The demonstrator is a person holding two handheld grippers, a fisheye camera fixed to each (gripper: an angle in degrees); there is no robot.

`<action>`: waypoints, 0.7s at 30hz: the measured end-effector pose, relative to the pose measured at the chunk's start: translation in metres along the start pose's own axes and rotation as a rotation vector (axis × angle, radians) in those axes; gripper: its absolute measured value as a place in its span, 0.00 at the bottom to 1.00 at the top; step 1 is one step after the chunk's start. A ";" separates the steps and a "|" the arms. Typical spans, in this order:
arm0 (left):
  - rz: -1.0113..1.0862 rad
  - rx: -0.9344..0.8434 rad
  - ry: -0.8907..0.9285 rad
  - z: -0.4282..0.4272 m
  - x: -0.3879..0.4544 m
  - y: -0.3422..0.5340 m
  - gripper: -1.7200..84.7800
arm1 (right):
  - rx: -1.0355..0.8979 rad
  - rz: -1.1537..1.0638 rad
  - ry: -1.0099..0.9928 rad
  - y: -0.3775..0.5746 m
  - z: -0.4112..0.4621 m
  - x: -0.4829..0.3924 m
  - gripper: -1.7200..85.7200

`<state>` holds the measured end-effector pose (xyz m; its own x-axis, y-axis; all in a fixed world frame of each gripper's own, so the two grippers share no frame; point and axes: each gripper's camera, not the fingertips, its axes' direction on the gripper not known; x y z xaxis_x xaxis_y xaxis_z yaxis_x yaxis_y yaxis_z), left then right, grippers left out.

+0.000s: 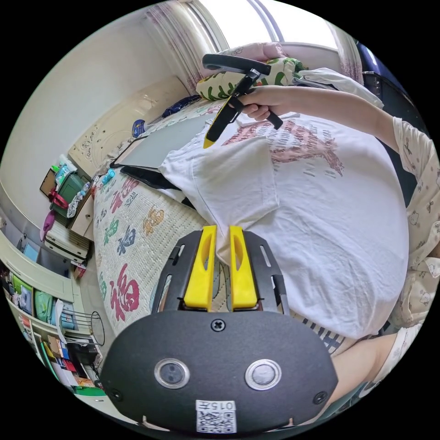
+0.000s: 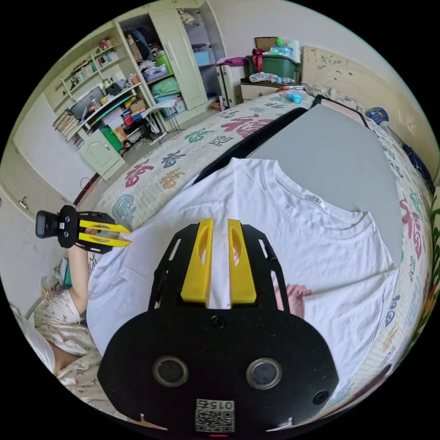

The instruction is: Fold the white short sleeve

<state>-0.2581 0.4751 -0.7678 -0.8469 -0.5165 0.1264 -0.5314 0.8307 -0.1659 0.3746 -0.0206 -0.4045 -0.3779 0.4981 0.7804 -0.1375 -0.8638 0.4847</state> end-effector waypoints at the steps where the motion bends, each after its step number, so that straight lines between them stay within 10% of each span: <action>1: 0.000 -0.001 0.000 0.004 -0.003 0.004 0.06 | -0.026 -0.036 0.006 -0.008 0.011 -0.012 0.08; 10: 0.002 -0.010 0.006 0.033 -0.026 0.040 0.05 | -0.047 -0.085 0.323 -0.037 0.073 -0.058 0.01; 21: -0.059 0.006 0.087 0.064 -0.091 0.097 0.06 | -0.009 0.022 0.097 -0.050 0.052 0.000 0.01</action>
<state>-0.2338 0.5894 -0.8583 -0.8097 -0.5440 0.2202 -0.5803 0.7982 -0.1619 0.4294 0.0267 -0.4081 -0.4677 0.4701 0.7485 -0.1361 -0.8750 0.4645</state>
